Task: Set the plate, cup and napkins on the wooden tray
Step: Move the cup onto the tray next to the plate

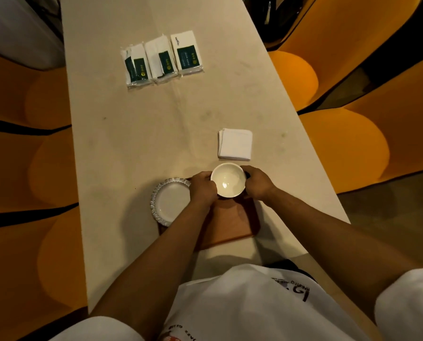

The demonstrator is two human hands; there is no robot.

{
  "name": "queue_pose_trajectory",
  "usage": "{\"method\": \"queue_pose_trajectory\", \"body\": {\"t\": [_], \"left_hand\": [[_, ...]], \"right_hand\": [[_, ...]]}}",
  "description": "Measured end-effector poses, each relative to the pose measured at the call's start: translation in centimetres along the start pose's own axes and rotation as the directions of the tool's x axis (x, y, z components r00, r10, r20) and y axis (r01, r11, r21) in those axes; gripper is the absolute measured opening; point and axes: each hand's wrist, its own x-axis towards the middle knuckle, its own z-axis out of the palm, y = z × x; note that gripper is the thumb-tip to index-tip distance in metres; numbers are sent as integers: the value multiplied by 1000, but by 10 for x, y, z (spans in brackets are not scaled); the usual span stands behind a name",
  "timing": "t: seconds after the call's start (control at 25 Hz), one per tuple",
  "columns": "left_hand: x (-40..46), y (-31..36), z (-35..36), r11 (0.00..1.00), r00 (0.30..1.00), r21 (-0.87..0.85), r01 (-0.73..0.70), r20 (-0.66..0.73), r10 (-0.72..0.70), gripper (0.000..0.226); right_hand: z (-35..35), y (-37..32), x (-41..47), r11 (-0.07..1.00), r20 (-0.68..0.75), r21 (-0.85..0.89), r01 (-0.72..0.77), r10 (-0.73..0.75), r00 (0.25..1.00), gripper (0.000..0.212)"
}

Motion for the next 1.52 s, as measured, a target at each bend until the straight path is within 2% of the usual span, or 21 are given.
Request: {"method": "queue_pose_trajectory", "body": {"t": [0.2, 0.4, 0.84, 1.52], "left_hand": [[3, 1, 12, 997, 997, -39, 69, -25, -70, 40], [4, 0, 10, 991, 996, -99, 85, -22, -88, 40], [7, 1, 6, 978, 994, -180, 105, 25, -102, 36], [12, -1, 0, 984, 992, -125, 129, 2, -129, 33]], "right_hand": [[-10, 7, 12, 996, 56, -63, 56, -52, 997, 69], [-12, 6, 17, 994, 67, -51, 100, -97, 993, 64], [-10, 6, 25, 993, 62, -54, 102, -98, 993, 62], [-1, 12, 28, 993, 56, -70, 97, -93, 994, 54]]}}
